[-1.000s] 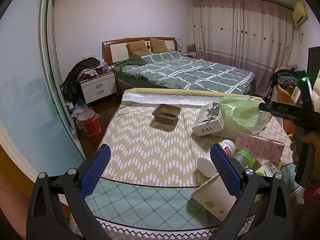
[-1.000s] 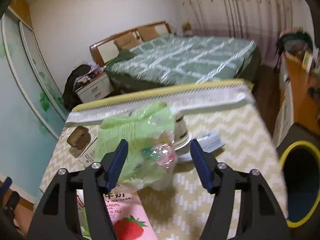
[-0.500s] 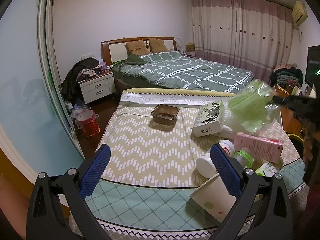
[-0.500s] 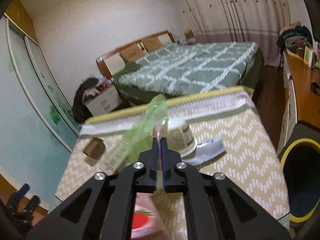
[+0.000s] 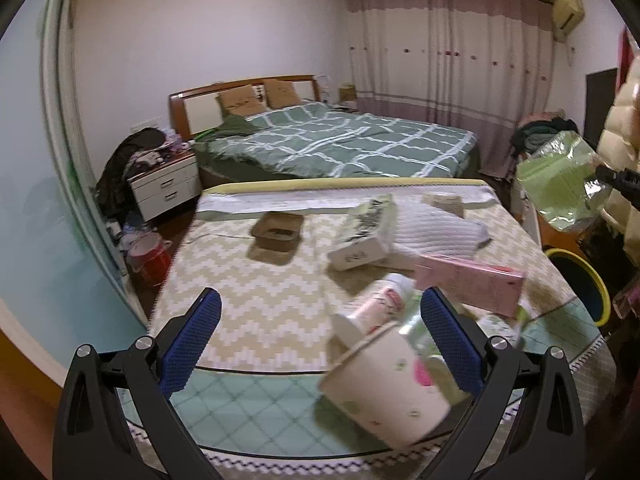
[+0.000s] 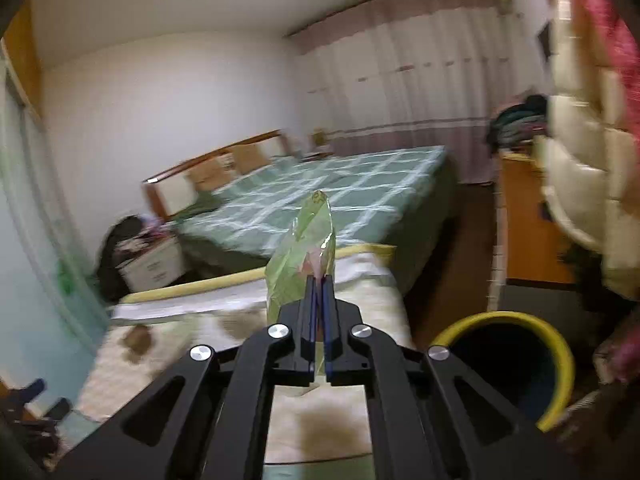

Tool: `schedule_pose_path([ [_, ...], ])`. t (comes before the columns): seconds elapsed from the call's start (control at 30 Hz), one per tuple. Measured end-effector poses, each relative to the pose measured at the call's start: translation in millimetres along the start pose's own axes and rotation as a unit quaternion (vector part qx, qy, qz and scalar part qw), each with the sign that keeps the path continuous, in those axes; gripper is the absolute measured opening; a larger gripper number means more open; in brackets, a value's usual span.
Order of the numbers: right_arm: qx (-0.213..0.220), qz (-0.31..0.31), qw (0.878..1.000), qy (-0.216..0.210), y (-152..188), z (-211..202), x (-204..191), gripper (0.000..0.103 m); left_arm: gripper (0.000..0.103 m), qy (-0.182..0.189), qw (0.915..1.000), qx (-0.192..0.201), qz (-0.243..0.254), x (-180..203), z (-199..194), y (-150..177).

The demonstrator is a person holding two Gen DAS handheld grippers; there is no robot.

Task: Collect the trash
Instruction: 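Carry the green bag with the right gripper over the yellow bin and release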

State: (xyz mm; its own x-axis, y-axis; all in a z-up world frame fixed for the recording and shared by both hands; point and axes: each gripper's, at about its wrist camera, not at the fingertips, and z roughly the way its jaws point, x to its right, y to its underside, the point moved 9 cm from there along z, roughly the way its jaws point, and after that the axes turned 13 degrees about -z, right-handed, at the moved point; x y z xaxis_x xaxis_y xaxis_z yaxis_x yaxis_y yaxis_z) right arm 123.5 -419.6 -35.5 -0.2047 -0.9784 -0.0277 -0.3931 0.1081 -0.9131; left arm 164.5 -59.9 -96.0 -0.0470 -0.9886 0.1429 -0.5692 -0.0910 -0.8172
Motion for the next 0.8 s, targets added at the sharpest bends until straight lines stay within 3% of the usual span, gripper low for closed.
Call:
schedule_pose_path([
  [0.17,-0.026,0.023,0.997,0.073,31,-1,73,0.003,0.098,0.024,0.9995,-0.01,0.018,31,1,8],
  [0.37,-0.066,0.044,0.989,0.121,71,14,137,0.003,0.098,0.043,0.9979,-0.027,0.041,66,6,21],
  [0.7,-0.127,0.053,0.979,0.153,116,59,174,0.005,0.098,0.056,0.9954,-0.044,0.063,98,11,33],
  [0.8,-0.131,0.053,0.978,0.152,119,65,172,0.013,0.098,0.05,0.9954,-0.049,0.065,98,13,36],
])
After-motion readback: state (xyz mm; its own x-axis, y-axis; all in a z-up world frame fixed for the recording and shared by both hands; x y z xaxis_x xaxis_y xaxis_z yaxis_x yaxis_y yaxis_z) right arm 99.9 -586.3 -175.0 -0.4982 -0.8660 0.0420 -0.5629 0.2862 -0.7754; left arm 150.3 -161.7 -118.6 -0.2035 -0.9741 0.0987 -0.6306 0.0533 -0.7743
